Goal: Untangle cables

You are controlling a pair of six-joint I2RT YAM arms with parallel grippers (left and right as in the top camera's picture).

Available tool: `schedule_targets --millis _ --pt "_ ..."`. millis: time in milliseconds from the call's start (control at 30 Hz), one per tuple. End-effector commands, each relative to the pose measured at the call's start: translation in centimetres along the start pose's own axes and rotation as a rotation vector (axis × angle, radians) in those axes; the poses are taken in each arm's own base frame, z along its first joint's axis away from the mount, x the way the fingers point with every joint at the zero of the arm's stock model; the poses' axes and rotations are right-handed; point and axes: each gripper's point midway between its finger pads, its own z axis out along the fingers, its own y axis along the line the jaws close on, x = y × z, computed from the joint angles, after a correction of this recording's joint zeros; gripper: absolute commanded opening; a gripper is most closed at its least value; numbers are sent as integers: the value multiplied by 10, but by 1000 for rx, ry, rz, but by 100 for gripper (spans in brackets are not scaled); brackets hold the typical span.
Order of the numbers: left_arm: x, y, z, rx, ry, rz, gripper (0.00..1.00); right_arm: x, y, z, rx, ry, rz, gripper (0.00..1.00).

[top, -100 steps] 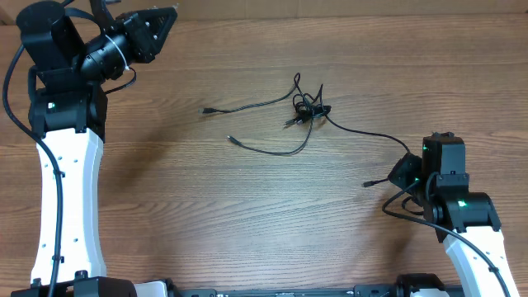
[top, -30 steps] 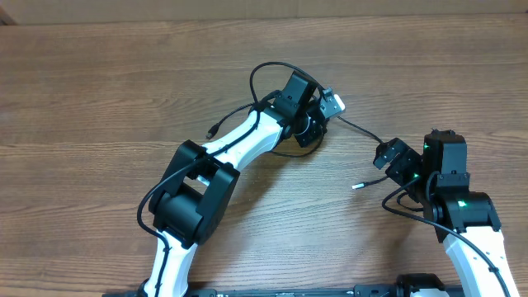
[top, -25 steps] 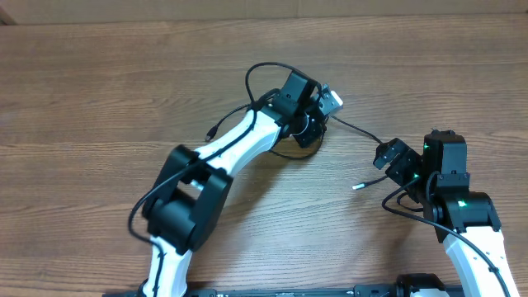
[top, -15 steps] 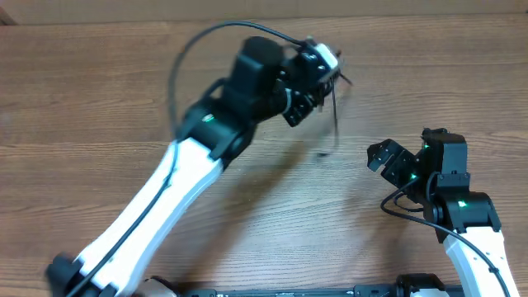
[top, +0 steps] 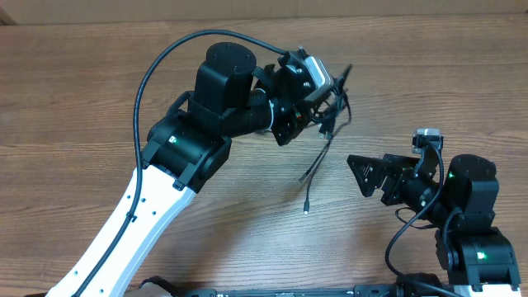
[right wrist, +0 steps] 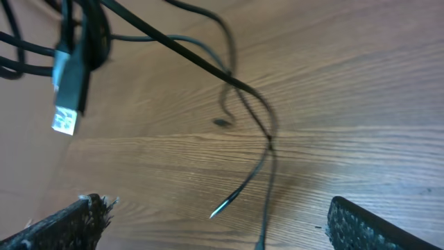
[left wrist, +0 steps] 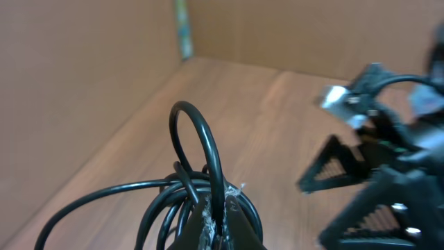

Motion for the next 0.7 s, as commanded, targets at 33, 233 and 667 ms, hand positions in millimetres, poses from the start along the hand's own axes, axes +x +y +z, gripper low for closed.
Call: schedule_targets --millis 33,233,667 --pt "-25 -39 -17 208 -94 12 4 -4 17 -4 -85 -8 -50 100" --pt "-24 -57 -22 308 -96 -4 4 -16 29 -6 -139 -54 -93 100" --pt "-24 -69 -26 384 -102 -14 4 -31 36 -8 -163 -114 -138 99"
